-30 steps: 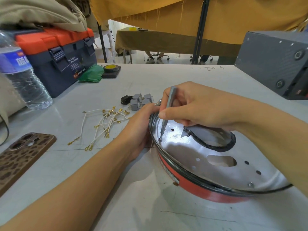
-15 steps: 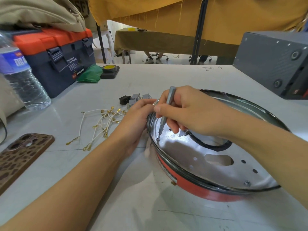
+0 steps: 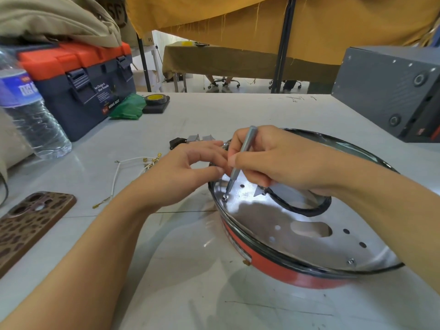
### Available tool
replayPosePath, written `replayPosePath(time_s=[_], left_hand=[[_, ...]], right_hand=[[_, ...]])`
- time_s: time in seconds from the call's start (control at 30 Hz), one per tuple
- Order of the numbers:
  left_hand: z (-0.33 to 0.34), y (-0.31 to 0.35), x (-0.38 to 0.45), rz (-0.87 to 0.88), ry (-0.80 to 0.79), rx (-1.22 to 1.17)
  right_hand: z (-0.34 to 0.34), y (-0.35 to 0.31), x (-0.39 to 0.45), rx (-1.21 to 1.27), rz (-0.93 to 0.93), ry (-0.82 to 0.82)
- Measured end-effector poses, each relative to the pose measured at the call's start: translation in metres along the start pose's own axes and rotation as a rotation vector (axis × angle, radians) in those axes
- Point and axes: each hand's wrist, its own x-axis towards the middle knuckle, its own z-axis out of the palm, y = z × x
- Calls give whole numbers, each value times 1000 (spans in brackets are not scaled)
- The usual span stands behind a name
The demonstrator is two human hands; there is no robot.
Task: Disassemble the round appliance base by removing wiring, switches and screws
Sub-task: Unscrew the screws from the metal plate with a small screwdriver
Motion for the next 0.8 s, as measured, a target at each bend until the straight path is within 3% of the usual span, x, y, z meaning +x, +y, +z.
replayPosePath(time_s=[0.2,0.33,0.43,0.8], left_hand=[[-5,1,5,40,-64,150],[-7,2,6,73,-95,196],[-7,3,7,85,-103,170],[7,-5,3,135,2,-46]], right_hand=[[0,-1,-3,153,-44,38],[6,-3,-1,78,-95,103],[7,-2,0,-27,-110,135],[-2,0,0,-54,-55,45]])
